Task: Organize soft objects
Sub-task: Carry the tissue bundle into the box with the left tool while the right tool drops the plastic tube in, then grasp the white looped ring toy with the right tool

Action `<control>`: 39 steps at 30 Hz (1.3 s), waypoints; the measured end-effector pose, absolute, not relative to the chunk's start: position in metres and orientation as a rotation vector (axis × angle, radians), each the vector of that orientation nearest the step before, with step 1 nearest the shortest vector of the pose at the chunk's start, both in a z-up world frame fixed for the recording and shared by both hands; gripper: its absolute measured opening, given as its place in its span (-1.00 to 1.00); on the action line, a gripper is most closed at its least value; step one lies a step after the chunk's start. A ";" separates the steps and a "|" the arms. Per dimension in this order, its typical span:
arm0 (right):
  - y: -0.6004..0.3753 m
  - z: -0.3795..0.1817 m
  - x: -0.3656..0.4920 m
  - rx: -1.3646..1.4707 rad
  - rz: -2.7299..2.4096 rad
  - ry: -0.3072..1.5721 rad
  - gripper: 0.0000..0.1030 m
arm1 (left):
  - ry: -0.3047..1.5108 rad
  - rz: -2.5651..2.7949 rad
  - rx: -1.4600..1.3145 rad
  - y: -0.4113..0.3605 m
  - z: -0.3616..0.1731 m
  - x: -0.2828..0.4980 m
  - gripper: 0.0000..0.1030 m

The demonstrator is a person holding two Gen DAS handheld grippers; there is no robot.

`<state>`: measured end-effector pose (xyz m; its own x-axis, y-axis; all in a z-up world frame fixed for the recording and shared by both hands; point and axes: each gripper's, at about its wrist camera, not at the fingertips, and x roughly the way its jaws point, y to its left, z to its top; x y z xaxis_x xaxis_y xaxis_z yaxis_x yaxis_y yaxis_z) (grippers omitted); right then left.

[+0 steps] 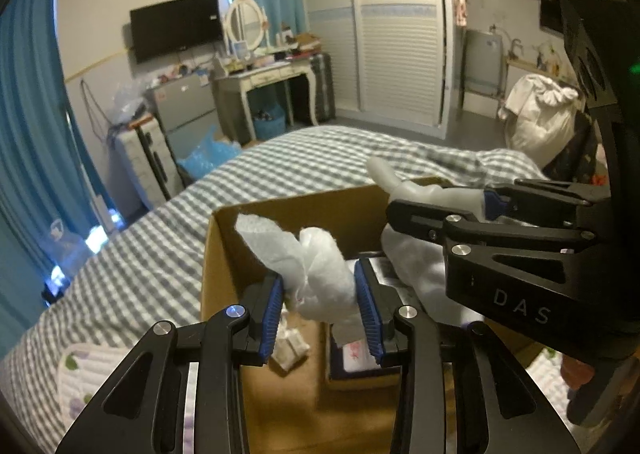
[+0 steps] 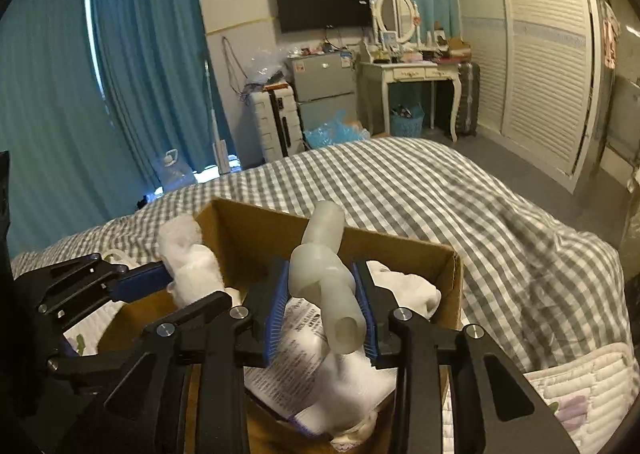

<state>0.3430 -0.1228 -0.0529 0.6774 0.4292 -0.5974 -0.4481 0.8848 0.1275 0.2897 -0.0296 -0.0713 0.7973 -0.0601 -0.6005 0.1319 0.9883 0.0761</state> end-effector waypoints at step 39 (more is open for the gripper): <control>-0.144 -0.050 0.140 -0.091 0.446 0.710 0.92 | 0.592 0.090 -0.055 0.037 -0.040 0.100 0.66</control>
<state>0.1399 -0.1442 -0.0496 0.6687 0.3645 -0.6481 -0.4256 0.9023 0.0683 0.1002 0.0366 -0.0402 0.8260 0.0692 -0.5594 -0.1009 0.9946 -0.0259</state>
